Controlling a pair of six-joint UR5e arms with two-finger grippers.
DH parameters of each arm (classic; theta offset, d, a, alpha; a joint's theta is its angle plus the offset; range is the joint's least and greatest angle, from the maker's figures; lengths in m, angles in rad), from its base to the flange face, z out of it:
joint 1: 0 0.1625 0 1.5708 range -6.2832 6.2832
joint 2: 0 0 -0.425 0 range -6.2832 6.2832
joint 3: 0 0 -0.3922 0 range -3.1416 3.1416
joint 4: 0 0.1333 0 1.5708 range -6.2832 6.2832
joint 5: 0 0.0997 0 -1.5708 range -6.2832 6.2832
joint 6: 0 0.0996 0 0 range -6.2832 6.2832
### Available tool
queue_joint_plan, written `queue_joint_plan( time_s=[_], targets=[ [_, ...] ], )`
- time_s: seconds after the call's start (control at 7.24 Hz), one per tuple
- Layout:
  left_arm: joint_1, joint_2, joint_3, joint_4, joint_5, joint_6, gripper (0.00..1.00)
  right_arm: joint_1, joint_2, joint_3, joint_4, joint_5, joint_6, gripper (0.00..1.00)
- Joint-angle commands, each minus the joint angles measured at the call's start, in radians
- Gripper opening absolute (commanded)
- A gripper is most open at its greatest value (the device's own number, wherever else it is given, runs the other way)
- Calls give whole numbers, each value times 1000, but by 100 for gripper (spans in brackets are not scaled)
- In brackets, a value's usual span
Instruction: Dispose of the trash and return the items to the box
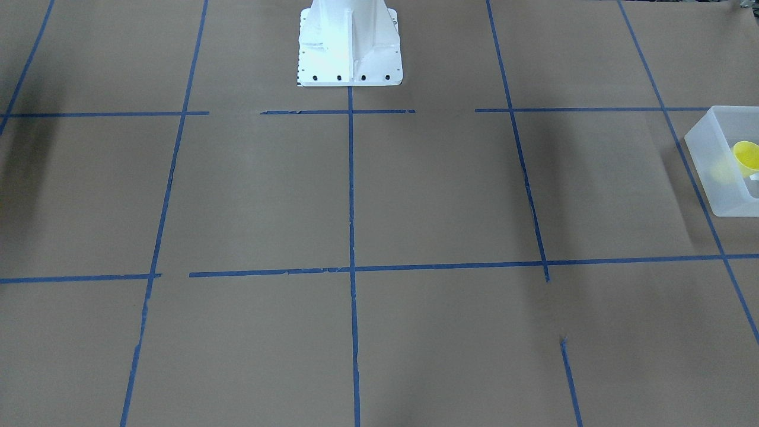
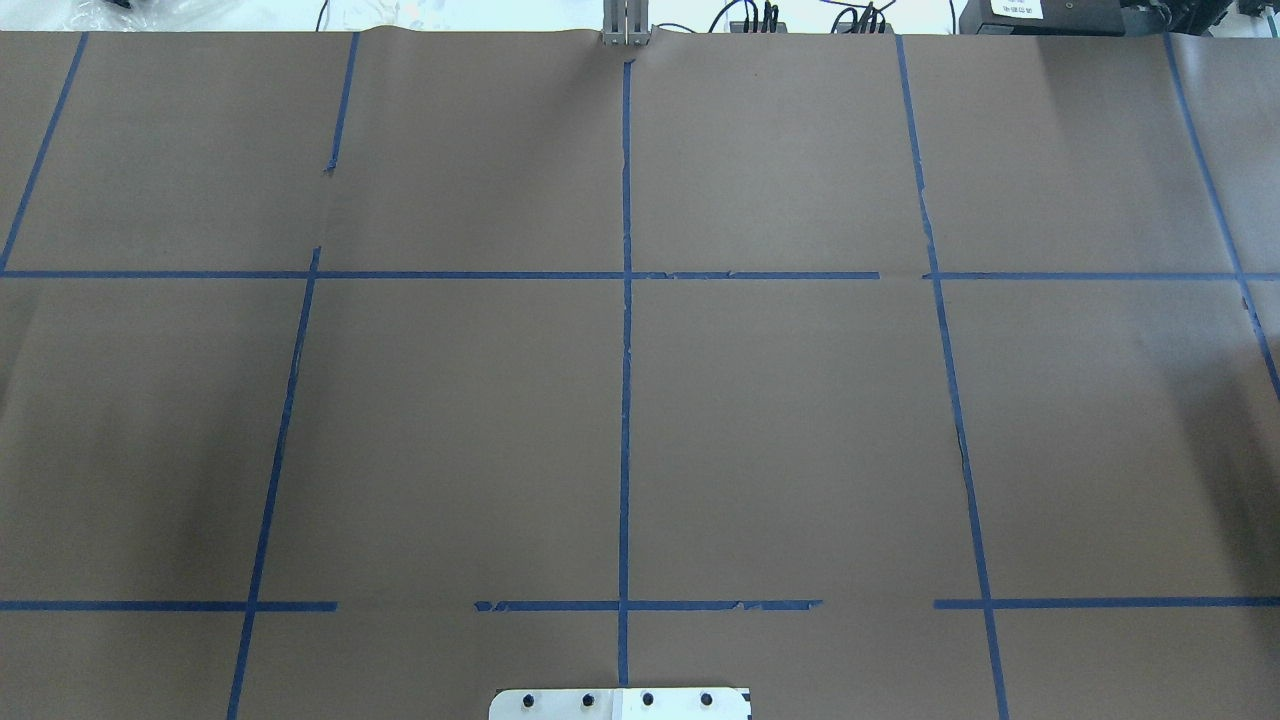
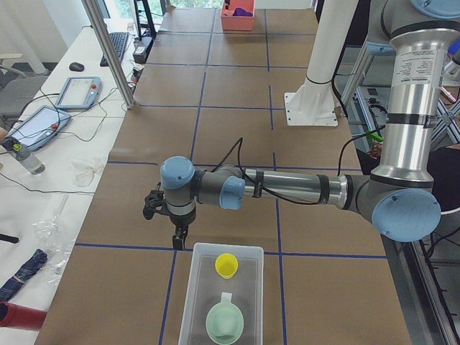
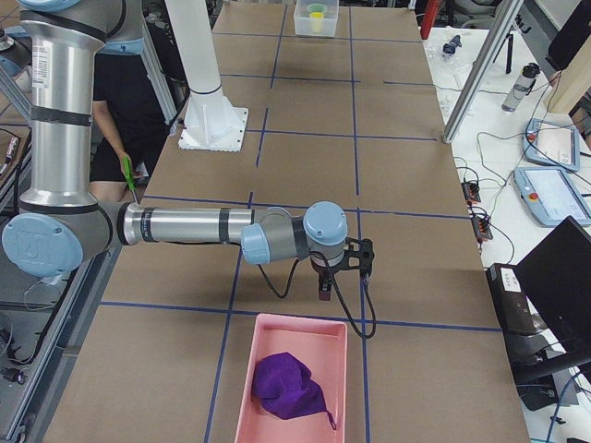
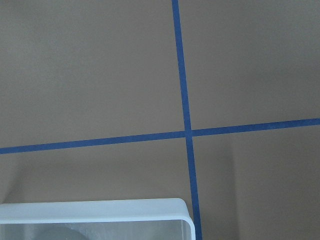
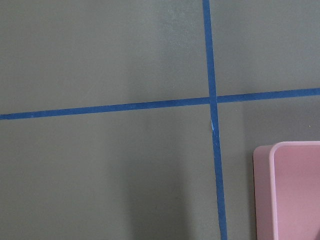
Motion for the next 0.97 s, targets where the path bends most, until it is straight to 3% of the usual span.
queue_joint_plan(
  time_s=[0.0, 0.83],
  targets=[
    [0, 0, 2, -1, 0, -1, 100, 0, 2, 0, 1, 0, 0, 100],
    [2, -2, 14, -6, 0, 1, 100, 0, 3, 9, 4, 9, 0, 100]
  ],
)
